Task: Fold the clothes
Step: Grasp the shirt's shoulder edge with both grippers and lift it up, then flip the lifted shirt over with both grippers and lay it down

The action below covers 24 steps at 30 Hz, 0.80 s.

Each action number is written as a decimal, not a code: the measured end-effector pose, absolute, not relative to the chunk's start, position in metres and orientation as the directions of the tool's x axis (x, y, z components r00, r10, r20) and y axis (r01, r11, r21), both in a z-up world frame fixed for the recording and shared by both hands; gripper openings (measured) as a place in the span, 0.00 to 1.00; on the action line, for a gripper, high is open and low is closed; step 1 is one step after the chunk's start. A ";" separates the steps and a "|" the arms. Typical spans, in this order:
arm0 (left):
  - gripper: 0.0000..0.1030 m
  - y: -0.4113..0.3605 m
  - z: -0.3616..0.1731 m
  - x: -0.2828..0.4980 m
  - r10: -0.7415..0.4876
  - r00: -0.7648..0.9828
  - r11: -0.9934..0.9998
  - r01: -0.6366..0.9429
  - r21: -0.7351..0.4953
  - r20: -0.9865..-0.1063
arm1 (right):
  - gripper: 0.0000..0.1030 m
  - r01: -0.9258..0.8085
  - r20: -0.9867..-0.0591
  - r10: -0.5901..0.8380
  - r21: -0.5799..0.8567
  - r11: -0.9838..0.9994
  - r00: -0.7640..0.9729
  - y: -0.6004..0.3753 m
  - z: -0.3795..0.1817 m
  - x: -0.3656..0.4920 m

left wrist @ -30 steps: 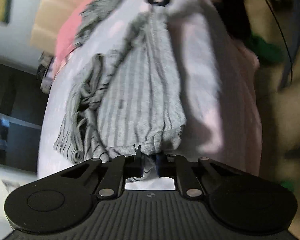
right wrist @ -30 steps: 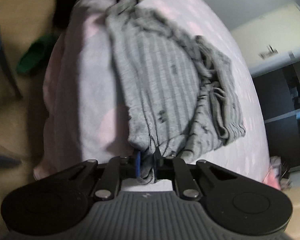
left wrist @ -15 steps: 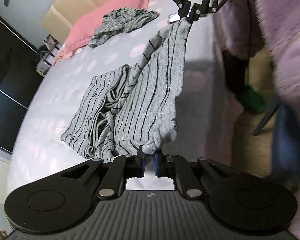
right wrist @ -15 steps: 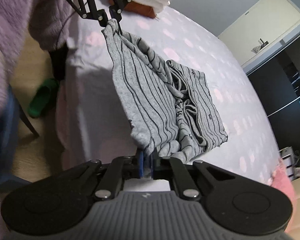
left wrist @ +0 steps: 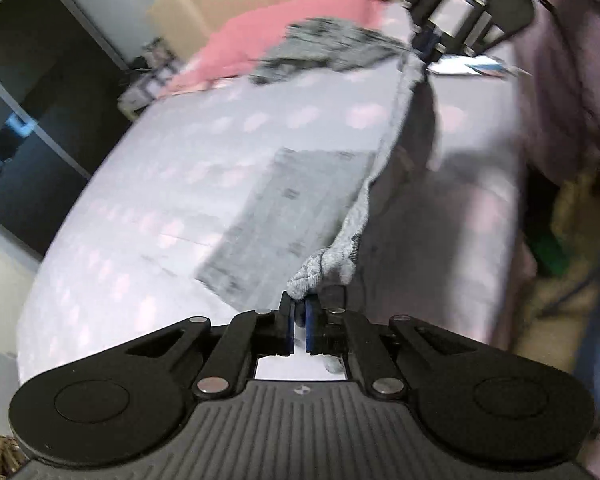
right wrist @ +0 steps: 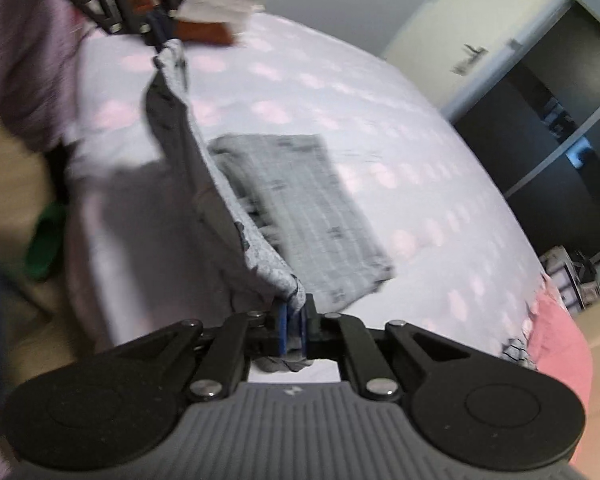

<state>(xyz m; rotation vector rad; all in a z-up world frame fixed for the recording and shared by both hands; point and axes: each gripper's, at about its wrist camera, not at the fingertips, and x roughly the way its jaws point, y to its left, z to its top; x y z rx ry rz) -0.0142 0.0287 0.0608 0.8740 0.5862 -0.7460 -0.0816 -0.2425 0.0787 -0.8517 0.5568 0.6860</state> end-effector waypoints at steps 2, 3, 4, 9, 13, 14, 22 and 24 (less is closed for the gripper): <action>0.03 0.022 0.065 0.010 -0.319 0.629 0.441 0.761 0.476 -0.709 | 0.07 -0.717 -0.668 0.323 -0.472 0.513 0.671 -0.241 0.086 -0.055; 0.03 0.019 0.064 0.024 -0.308 0.635 0.448 0.754 0.481 -0.709 | 0.07 -0.713 -0.663 0.328 -0.463 0.526 0.673 -0.241 0.088 -0.042; 0.03 0.016 0.064 0.038 -0.297 0.640 0.455 0.748 0.484 -0.709 | 0.07 -0.709 -0.663 0.327 -0.455 0.538 0.673 -0.240 0.088 -0.027; 0.03 0.005 0.047 0.108 -0.249 0.642 0.508 0.724 0.467 -0.725 | 0.07 -0.689 -0.676 0.312 -0.402 0.603 0.668 -0.234 0.080 0.050; 0.03 0.000 0.028 0.155 -0.224 0.622 0.539 0.720 0.437 -0.750 | 0.07 -0.677 -0.710 0.288 -0.350 0.648 0.643 -0.226 0.060 0.104; 0.03 -0.001 0.023 0.165 -0.213 0.618 0.542 0.719 0.434 -0.757 | 0.07 -0.673 -0.717 0.277 -0.347 0.653 0.639 -0.224 0.054 0.116; 0.00 0.001 -0.020 0.231 -0.147 0.563 0.629 0.688 0.363 -0.813 | 0.07 -0.683 -0.801 0.250 -0.250 0.686 0.544 -0.209 0.002 0.191; 0.00 0.004 -0.019 0.237 -0.153 0.560 0.660 0.671 0.338 -0.814 | 0.07 -0.692 -0.829 0.224 -0.246 0.679 0.513 -0.205 -0.014 0.202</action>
